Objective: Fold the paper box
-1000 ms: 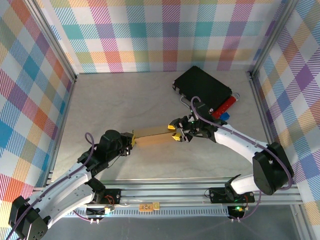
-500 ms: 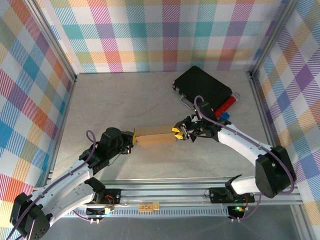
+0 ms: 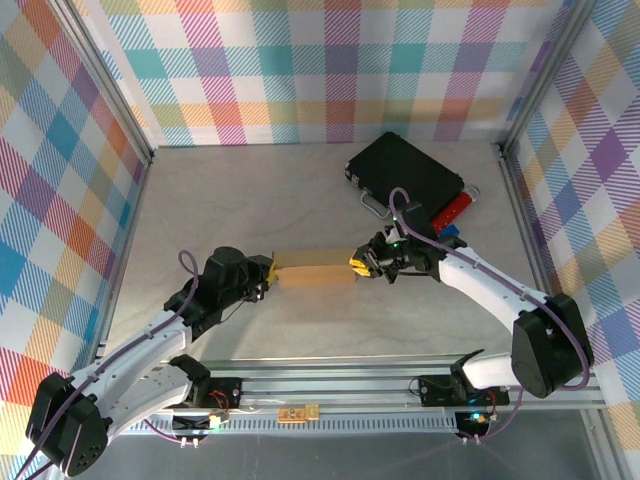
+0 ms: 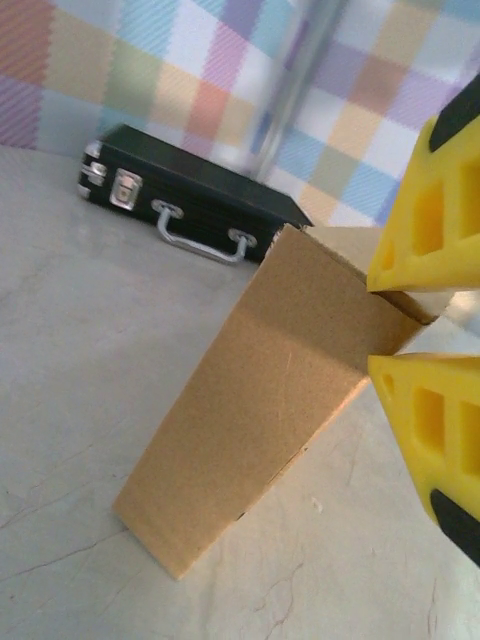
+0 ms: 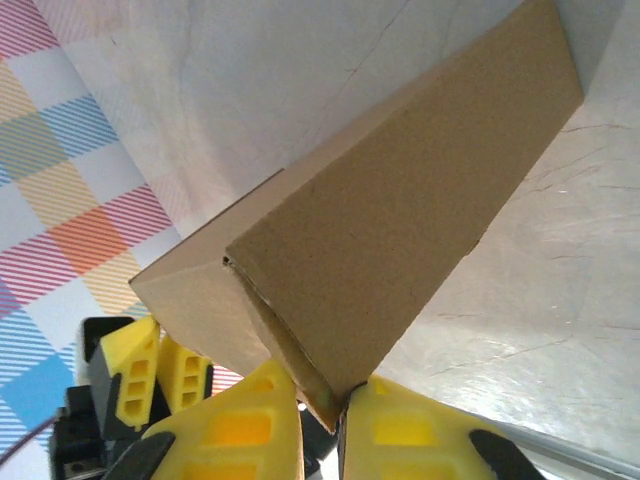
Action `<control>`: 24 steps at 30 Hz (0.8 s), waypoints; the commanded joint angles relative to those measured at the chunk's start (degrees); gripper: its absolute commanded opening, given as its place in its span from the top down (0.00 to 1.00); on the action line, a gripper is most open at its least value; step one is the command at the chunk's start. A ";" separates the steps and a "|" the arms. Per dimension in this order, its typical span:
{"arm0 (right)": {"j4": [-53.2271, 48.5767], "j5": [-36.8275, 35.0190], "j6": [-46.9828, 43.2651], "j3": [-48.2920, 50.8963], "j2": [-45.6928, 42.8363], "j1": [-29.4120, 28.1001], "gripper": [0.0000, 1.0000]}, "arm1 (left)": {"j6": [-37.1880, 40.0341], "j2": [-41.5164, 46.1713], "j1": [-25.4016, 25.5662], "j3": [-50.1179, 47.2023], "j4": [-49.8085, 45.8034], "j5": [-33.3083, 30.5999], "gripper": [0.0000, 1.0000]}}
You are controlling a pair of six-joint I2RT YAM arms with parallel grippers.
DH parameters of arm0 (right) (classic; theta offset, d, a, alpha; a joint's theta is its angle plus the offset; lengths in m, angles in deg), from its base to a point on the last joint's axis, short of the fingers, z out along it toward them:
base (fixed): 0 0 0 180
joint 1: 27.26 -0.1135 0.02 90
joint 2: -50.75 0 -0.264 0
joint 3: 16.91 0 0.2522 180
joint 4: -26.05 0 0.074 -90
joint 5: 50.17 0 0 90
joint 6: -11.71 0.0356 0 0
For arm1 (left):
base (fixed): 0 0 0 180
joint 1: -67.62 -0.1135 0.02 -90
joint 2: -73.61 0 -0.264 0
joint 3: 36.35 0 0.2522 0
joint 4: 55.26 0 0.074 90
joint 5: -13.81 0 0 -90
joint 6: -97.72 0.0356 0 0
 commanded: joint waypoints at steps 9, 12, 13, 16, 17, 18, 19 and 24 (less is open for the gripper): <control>-12.24 1.18 -14.47 6.85 1.10 -0.23 0.74 | 5.08 1.06 0.38 -8.18 -2.79 9.68 0.74; -13.04 -0.16 -15.98 6.44 2.45 -0.15 0.69 | 6.89 -1.03 0.38 -7.99 -2.72 9.66 0.71; -13.78 -0.77 -16.36 5.58 2.65 -0.16 0.69 | 7.40 -1.31 0.38 -7.55 -3.33 9.69 0.69; -16.34 -3.40 -17.41 2.89 2.11 -0.14 0.63 | 9.88 -0.68 0.21 -4.32 -9.22 8.20 0.64; -17.44 -4.70 -17.92 2.03 1.60 -0.14 0.60 | 11.02 -0.64 -0.15 -2.76 -11.60 7.79 0.61; -18.93 -6.05 -18.36 1.10 1.01 -0.06 0.56 | 12.11 -0.70 -0.65 -1.29 -13.24 7.62 0.60; -20.81 -8.24 -18.88 -0.23 0.10 -0.05 0.52 | 13.55 -0.90 -1.44 0.59 -15.26 7.51 0.58; -28.35 -23.18 -22.74 -6.88 -7.88 0.80 0.01 | 24.29 -0.72 -8.48 12.28 -24.51 4.95 0.29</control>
